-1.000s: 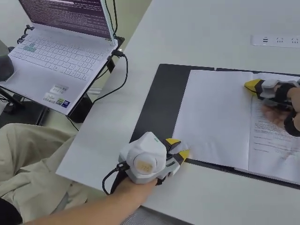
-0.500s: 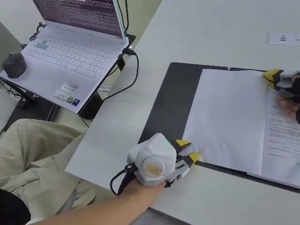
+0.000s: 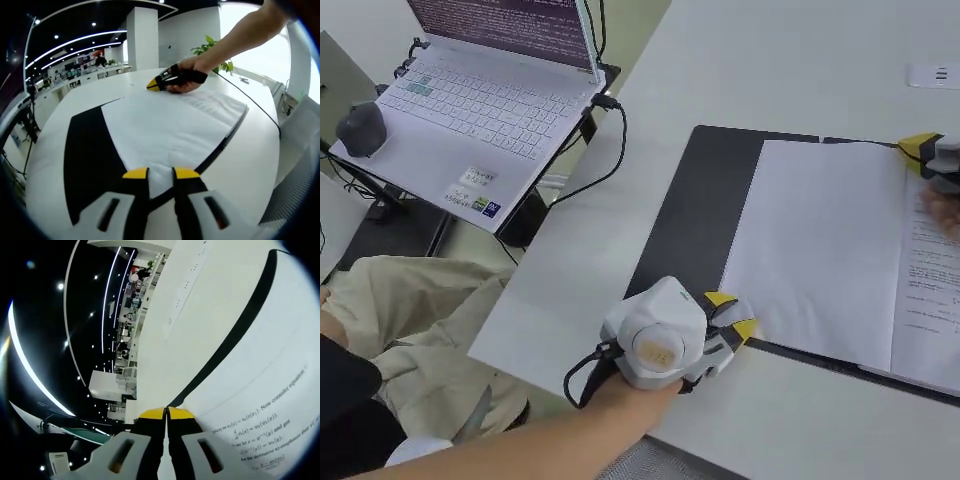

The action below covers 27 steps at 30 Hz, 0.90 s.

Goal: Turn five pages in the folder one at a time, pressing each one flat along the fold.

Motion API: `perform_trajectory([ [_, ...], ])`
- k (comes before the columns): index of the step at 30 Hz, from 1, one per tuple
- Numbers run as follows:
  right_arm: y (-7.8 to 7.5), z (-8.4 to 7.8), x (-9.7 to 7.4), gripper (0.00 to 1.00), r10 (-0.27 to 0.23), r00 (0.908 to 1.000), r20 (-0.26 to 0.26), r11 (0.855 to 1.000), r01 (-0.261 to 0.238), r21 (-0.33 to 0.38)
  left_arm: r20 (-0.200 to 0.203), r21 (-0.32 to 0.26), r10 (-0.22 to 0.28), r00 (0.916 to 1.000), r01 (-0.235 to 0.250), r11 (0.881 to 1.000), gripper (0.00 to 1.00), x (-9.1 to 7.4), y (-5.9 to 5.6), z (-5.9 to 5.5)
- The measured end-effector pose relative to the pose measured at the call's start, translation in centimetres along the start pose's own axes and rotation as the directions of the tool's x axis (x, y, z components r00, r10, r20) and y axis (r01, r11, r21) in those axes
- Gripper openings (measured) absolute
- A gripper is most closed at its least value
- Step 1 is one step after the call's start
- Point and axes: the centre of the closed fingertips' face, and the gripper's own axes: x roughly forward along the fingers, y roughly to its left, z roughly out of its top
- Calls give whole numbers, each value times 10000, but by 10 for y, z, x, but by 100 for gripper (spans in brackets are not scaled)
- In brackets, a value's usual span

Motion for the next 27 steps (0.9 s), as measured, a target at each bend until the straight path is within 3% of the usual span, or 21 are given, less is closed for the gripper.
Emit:
perform_trajectory([
  [7, -2, -9, -8, 0, 63, 9994, -352, 9999, -67, -105, -1, -16, -9, 10000, 9, 10000, 16, 0, 0, 0],
  [18, -5, -38, -29, 0, 112, 9933, -1154, 9997, -134, -182, -88, 64, -65, 9999, 66, 10000, 16, 0, 0, 0],
  [27, -7, -55, -47, 0, 204, 9888, -1480, 9996, -230, -157, -89, 68, -69, 9999, 69, 10000, 16, 0, 0, 0],
])
